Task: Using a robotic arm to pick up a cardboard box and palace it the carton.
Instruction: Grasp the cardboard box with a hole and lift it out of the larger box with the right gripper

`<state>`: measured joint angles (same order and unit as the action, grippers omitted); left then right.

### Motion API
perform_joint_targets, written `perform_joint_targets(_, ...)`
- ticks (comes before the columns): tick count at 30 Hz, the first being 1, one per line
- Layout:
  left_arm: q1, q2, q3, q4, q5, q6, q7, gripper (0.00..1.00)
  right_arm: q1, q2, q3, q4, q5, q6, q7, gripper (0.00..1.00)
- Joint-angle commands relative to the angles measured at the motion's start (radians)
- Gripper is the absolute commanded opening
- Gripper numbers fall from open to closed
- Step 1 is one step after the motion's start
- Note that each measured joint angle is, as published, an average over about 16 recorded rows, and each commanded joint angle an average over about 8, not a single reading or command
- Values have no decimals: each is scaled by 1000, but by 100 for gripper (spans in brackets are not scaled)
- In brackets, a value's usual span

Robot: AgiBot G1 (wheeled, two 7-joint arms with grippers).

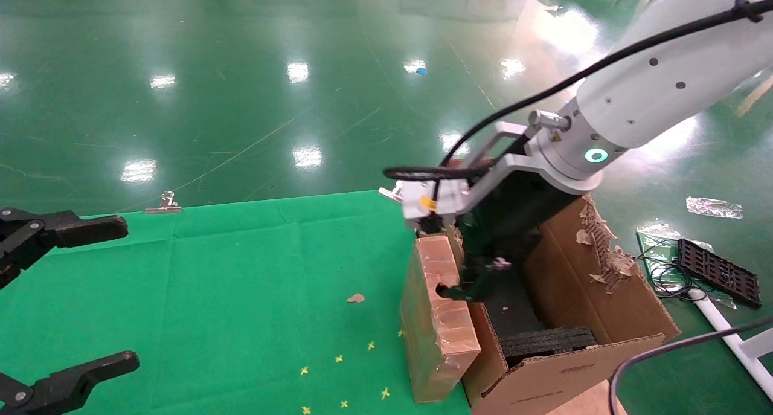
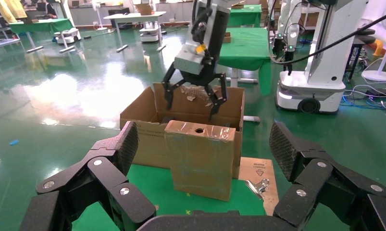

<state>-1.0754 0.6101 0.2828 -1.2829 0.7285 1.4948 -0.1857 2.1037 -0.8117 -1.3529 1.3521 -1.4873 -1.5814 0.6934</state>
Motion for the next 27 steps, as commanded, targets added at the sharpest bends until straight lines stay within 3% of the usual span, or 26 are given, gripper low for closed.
perform_joint_targets(1, 0, 0, 0, 0, 0, 0, 0, 100, 38, 2, -65, 2, 3, 3, -5, 100)
perform_joint_targets(11, 0, 0, 1, 0, -1, 0, 0, 100, 67, -34, -208, 3, 32, 35, 41, 100)
perform_joint_targets(27, 0, -1, 2, 0, -1, -1, 1, 100, 78, -48, -272, -3, 37, 60, 115, 100)
